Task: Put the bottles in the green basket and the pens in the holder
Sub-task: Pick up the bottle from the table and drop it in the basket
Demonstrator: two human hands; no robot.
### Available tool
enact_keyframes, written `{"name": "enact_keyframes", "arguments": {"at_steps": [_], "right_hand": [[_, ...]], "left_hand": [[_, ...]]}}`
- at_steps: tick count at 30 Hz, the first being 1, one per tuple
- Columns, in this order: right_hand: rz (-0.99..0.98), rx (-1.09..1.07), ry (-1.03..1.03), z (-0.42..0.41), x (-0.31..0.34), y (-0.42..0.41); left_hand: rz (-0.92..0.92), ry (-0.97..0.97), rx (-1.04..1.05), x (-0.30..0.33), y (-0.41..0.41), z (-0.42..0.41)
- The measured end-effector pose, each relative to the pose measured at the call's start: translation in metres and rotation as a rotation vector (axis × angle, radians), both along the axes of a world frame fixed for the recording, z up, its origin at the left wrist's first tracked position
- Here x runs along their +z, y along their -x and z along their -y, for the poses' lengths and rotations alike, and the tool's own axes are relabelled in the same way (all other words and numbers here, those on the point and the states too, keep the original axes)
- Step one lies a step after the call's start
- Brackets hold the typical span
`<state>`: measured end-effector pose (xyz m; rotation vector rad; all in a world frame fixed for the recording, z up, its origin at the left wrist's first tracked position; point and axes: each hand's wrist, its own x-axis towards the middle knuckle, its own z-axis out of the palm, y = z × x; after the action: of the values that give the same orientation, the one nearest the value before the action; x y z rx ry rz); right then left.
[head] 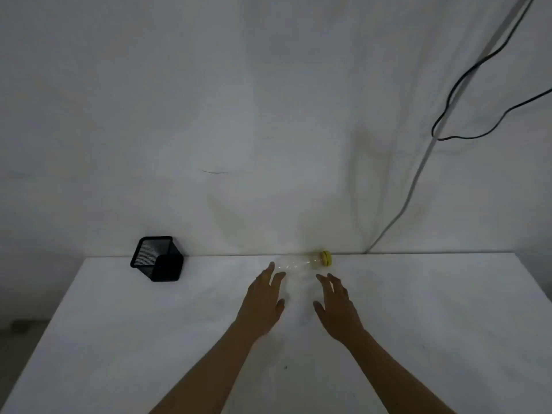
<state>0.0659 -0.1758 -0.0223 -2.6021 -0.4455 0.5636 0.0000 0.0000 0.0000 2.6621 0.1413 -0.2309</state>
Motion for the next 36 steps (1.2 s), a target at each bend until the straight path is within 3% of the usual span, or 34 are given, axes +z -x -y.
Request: {"name": "enact_keyframes", "arguments": {"at_steps": [6,11,17,21,26,32,36], "right_hand": [[0.165,-0.065,-0.043,-0.005,-0.011,-0.043],[0.125,0.003,0.007,-0.001,-0.021,-0.055],[0.040,-0.008,-0.018,-0.002,-0.029,-0.019],[-0.021,-0.062,-0.123,-0.008,-0.026,0.005],[0.104,-0.092,-0.094,-0.015,-0.018,0.033],[0.033,0.218,-0.036,-0.019,-0.026,0.096],[0.053,0.271,0.125,-0.026,-0.033,0.151]], "left_hand": [[0.042,-0.086,-0.003,-0.017,-0.052,0.001],[0.023,-0.195,0.002,-0.028,-0.061,0.011],[-0.032,0.041,0.122,-0.040,-0.038,0.027],[-0.078,0.057,0.117,-0.038,-0.013,0.026],[-0.076,-0.057,0.021,-0.034,0.043,0.023],[-0.081,-0.037,0.006,-0.038,0.118,0.013],[-0.103,0.018,0.001,-0.040,0.171,0.004]]}}
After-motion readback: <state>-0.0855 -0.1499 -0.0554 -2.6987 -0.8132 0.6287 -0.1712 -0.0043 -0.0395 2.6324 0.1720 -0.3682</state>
